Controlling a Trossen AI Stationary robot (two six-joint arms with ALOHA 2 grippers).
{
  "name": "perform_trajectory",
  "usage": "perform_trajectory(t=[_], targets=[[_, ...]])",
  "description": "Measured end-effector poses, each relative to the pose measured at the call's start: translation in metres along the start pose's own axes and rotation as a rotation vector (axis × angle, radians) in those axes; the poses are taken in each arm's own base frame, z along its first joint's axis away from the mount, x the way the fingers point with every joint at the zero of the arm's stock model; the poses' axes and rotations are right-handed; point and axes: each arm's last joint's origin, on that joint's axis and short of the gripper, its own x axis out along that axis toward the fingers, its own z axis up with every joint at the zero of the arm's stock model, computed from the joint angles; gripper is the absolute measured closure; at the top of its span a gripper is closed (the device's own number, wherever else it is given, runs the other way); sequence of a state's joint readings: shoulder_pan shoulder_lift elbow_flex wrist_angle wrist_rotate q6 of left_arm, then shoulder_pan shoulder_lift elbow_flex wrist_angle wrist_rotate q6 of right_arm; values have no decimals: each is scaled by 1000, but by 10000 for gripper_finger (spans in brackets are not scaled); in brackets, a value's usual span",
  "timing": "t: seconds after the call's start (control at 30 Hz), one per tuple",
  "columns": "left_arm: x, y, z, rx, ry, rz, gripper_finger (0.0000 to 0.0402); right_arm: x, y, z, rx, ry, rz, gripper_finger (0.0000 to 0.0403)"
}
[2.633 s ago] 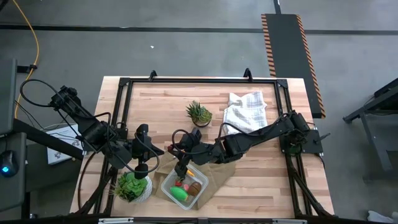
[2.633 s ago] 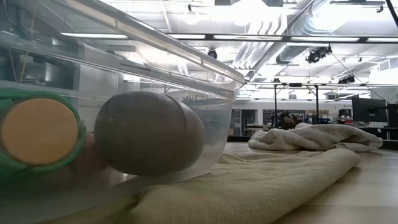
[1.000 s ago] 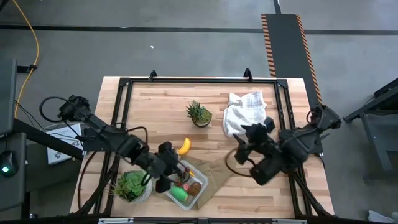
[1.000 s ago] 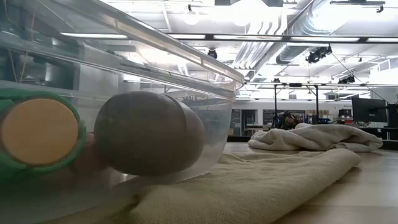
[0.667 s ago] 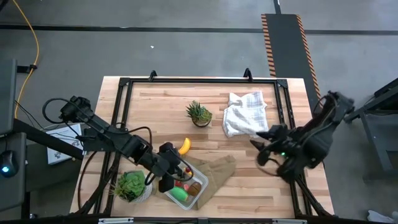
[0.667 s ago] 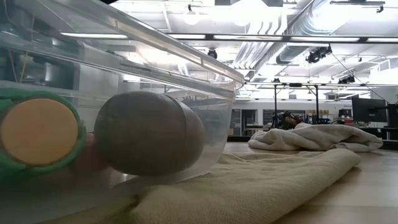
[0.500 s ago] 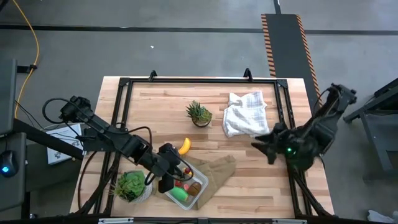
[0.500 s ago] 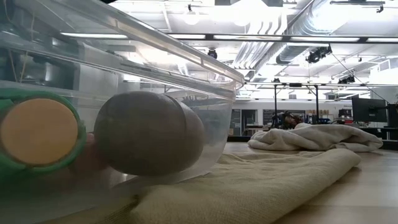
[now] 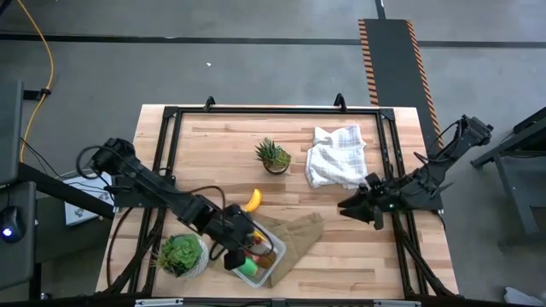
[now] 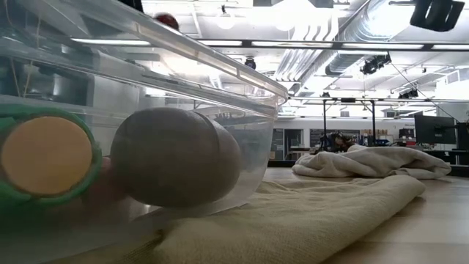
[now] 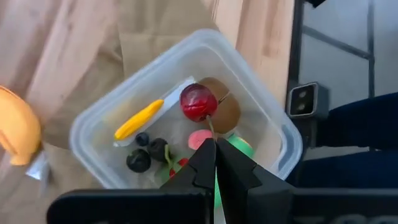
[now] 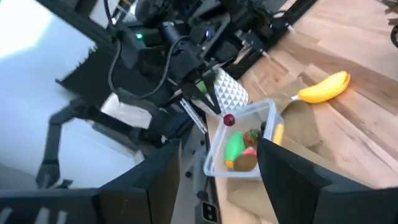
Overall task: Pick and placing Produce into tupperware
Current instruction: Put the red cherry into the container
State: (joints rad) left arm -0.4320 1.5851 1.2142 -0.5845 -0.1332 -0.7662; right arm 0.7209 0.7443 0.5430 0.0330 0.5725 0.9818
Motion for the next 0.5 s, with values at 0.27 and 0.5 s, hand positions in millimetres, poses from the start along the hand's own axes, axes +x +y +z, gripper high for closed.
perform_trajectory(t=[0.27,0.5], targets=[[35,0,-10,-19,113,21,401,1,-4,-1,-33,58,4,201],[51,0,-14,-39,152,35,401,1,-7,-3,-51,78,-22,201]])
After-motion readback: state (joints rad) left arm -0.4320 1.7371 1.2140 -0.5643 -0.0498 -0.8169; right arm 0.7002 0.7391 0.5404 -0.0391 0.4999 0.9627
